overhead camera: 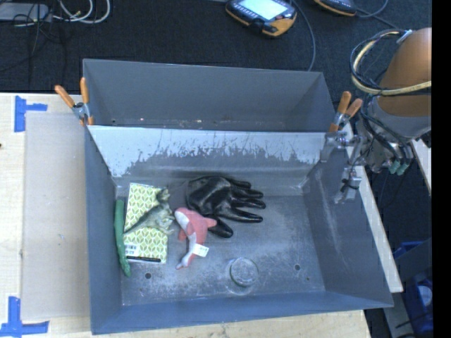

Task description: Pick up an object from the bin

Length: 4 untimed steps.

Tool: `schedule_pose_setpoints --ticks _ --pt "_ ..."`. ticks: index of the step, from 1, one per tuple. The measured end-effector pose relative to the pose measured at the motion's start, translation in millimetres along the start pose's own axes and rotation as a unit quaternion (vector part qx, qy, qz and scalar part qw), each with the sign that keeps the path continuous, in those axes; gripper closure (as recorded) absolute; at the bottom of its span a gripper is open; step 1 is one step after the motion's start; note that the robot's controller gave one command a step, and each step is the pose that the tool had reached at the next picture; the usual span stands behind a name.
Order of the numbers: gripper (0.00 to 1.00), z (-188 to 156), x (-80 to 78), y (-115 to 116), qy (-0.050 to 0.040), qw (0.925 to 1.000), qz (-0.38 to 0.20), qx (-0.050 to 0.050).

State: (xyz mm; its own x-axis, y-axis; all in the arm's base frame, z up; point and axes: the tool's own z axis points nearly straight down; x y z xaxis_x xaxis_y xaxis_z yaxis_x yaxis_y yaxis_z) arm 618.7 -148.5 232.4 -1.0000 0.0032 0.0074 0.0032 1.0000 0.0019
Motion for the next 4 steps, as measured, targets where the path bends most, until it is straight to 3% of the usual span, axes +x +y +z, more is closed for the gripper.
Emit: schedule_pose_setpoints --ticks 1,2,3,4 --pt "0.00 -5.4 -1.1 0.8 -0.0039 1.0000 -0.002 0.001" --pt "0.00 81.7 -0.3 43.3 -0.0031 0.9999 -0.016 0.000" --pt "0.00 91.9 8.9 78.3 0.0008 0.9935 -0.113 0.000" --pt "0.00 88.0 -4.9 115.2 -0.0041 0.9939 -0.110 -0.001"
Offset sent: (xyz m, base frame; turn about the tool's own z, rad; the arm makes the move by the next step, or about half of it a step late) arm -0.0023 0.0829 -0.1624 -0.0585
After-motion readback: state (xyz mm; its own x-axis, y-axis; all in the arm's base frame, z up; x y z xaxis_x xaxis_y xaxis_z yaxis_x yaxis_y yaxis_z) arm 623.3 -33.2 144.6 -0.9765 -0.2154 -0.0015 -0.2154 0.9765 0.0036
